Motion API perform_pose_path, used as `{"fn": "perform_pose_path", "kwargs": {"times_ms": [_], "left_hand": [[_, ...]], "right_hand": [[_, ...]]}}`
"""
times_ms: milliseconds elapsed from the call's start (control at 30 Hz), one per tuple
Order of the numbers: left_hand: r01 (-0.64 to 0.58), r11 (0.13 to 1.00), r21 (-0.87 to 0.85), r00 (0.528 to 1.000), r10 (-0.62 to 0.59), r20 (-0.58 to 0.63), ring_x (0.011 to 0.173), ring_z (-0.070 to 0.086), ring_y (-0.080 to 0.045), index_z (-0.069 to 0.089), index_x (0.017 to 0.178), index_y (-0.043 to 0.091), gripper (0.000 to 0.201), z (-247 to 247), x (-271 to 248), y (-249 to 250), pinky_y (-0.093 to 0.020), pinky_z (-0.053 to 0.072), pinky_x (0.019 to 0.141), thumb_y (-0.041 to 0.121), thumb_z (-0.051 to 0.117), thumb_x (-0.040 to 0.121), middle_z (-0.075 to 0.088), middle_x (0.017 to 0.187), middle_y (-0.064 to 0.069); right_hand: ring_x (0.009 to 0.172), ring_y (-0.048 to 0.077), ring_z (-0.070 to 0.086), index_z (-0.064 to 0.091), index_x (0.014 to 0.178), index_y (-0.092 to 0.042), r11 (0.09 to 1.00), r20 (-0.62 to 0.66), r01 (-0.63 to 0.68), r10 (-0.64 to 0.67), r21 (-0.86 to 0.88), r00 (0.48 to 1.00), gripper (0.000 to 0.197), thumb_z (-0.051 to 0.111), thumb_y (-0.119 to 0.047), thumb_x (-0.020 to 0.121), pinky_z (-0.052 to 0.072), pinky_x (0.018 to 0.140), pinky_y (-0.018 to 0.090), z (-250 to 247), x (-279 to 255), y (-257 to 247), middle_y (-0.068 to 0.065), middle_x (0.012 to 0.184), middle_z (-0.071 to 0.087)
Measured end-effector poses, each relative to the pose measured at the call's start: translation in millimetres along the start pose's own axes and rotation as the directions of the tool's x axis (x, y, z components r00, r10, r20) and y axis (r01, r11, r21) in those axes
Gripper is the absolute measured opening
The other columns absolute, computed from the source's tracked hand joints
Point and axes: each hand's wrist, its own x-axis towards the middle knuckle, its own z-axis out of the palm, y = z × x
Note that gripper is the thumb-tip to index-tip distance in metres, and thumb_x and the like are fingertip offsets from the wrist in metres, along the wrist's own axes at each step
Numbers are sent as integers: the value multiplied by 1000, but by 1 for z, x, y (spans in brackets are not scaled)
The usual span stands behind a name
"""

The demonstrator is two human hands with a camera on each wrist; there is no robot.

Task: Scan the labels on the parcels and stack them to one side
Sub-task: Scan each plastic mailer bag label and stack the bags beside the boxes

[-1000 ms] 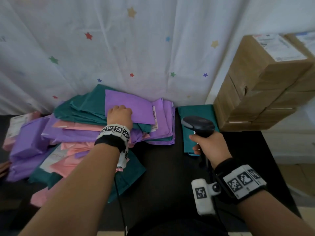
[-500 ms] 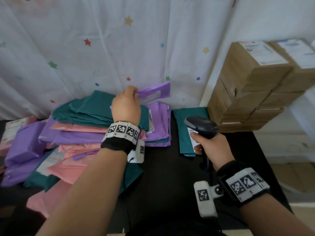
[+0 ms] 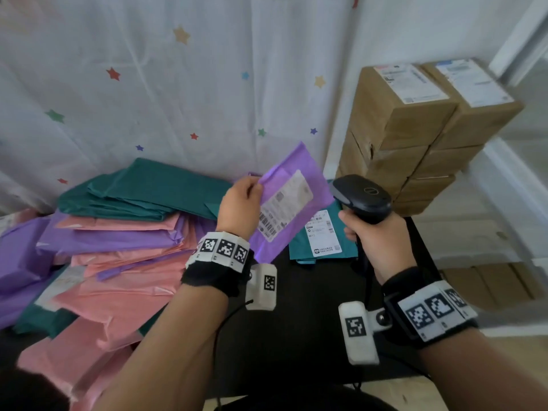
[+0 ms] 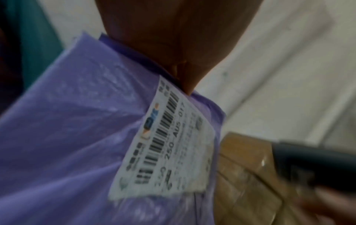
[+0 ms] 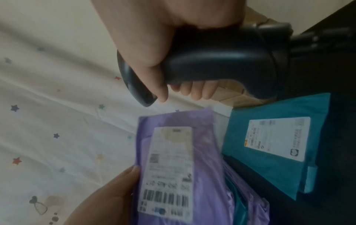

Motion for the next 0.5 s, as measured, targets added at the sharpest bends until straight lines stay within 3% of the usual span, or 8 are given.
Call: {"fn": "perform_pose_path", "kwargs": {"times_ms": [33, 100, 200, 300, 400, 467, 500], "left_hand": [[-58, 994, 92, 997, 52, 63, 86, 59, -25, 63, 111, 12, 23, 3, -4, 3, -25, 37, 70, 19, 45, 98, 65, 94, -7], [-179, 949, 260, 973, 131, 190, 85, 61, -27, 63, 113, 16, 24, 9, -12, 9, -27, 42, 71, 21, 45, 98, 67, 95, -7], [-323, 890, 320, 924, 224, 310, 90, 63, -26, 65, 111, 18, 23, 12, -21, 20, -32, 48, 79, 22, 47, 97, 70, 98, -5], [-416, 864, 284, 885, 313, 344, 96, 63, -24, 68, 108, 18, 21, 15, -23, 28, -36, 45, 90, 21, 52, 95, 71, 101, -3], [-412, 846, 337, 909, 358, 213, 106, 58, -22, 69, 110, 21, 22, 17, -22, 26, -35, 38, 96, 24, 58, 91, 69, 110, 2], [-316, 896, 312, 944, 329, 13, 115, 52, -25, 62, 120, 15, 34, 19, -21, 16, -35, 35, 101, 19, 63, 87, 61, 122, -5], [-224, 943, 246, 962, 254, -98, 118, 49, -27, 57, 125, 12, 41, 19, -21, 9, -34, 33, 102, 16, 64, 85, 57, 126, -9]], "right_hand": [[77, 15, 70, 69, 82, -17, 998, -4, 41, -41, -46, 999, 10, 79, -16, 79, 59, 77, 42, -2, 0, -3, 2, 77, 73], [84, 15, 65, 62, 85, -17, 969, -12, 166, -171, -181, 985, 18, 78, -14, 79, 50, 76, 30, -5, 0, -8, 0, 87, 69], [93, 9, 55, 63, 108, -11, 887, 41, 342, -347, -311, 937, 34, 77, -5, 77, 38, 78, 14, -6, -3, -14, -1, 101, 61], [91, 19, 61, 66, 103, -6, 868, 106, 318, -301, -382, 948, 26, 74, -4, 78, 41, 77, 24, -7, -4, -15, 9, 97, 69], [79, 23, 61, 61, 84, -16, 900, 61, 238, -232, -366, 971, 16, 70, -4, 79, 40, 70, 27, -7, -5, -10, 2, 77, 65], [70, 19, 57, 58, 79, -20, 944, -13, 172, -183, -282, 983, 19, 68, -5, 79, 39, 66, 26, -7, -5, -7, -3, 71, 61], [68, 19, 56, 61, 82, -16, 962, -48, 144, -160, -233, 986, 13, 67, -5, 79, 40, 66, 26, -7, -5, -6, 0, 72, 62]]}}
